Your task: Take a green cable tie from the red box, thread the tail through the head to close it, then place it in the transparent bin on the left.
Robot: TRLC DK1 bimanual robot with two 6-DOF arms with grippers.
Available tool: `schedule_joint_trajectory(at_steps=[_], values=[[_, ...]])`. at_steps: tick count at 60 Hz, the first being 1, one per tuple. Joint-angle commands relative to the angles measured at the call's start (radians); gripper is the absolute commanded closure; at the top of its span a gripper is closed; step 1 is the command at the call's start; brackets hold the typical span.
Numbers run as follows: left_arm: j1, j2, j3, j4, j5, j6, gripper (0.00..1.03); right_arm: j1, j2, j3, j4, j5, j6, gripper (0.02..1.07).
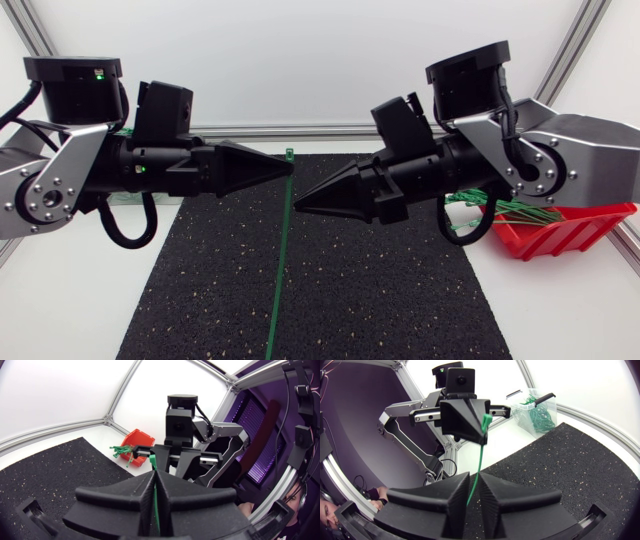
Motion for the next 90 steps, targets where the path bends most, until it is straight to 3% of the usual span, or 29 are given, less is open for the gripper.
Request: schedule_joint_trajectory(at_steps=[1,3,13,24,29,37,46,57,61,68,72,74,78,84,90], values=[[0.036,-0.014,0.025,-0.018,0.018,-0.022,0.99,-0.009,-0.025,-0.021,-0.044,0.009,-0.076,0.30],[0.047,-0.010,0.034,-0.031,0.027,-0.022,0.99,-0.009,-0.028,-0.020,-0.063,0.011,-0.110,0.03],[0.087,0.013,0.066,-0.091,0.044,-0.021,0.99,-0.031,-0.042,-0.005,-0.144,0.038,-0.226,0.05],[0.153,0.073,0.124,-0.112,0.113,-0.016,0.99,-0.060,0.004,0.097,-0.471,0.043,-0.572,0.05],[0.185,0.104,0.153,-0.114,0.153,-0.016,1.00,-0.057,0.008,0.112,-0.578,0.130,-0.745,0.05],[0.214,0.156,0.196,-0.141,0.196,-0.017,1.00,-0.037,0.008,0.117,-0.638,0.227,-0.842,0.05],[0.230,0.236,0.265,-0.261,0.256,-0.021,1.00,-0.028,0.018,0.135,-0.644,0.322,-0.863,0.05],[0.245,0.282,0.295,-0.279,0.283,-0.021,1.00,-0.019,0.062,0.187,-0.672,0.449,-0.932,0.05],[0.254,0.294,0.302,-0.284,0.294,-0.021,1.00,-0.014,0.073,0.183,-0.638,0.526,-0.978,0.05],[0.270,0.323,0.327,-0.299,0.311,-0.021,1.00,-0.003,0.079,0.167,-0.623,0.569,-1.108,0.05],[0.279,0.339,0.337,-0.301,0.316,-0.021,1.00,0.014,0.044,0.112,-0.468,0.578,-1.141,0.05],[0.288,0.343,0.341,-0.302,0.316,-0.021,1.00,0.023,0.012,0.057,-0.318,0.583,-1.142,0.05],[0.296,0.352,0.344,-0.302,0.316,-0.021,1.00,0.049,-0.022,-0.014,-0.132,0.604,-1.165,0.05],[0.303,0.358,0.345,-0.302,0.319,-0.021,1.00,0.074,-0.018,-0.044,-0.014,0.646,-1.259,0.06],[0.309,0.365,0.348,-0.308,0.326,-0.021,1.00,0.093,-0.005,-0.043,0.028,0.672,-1.362,0.06]])
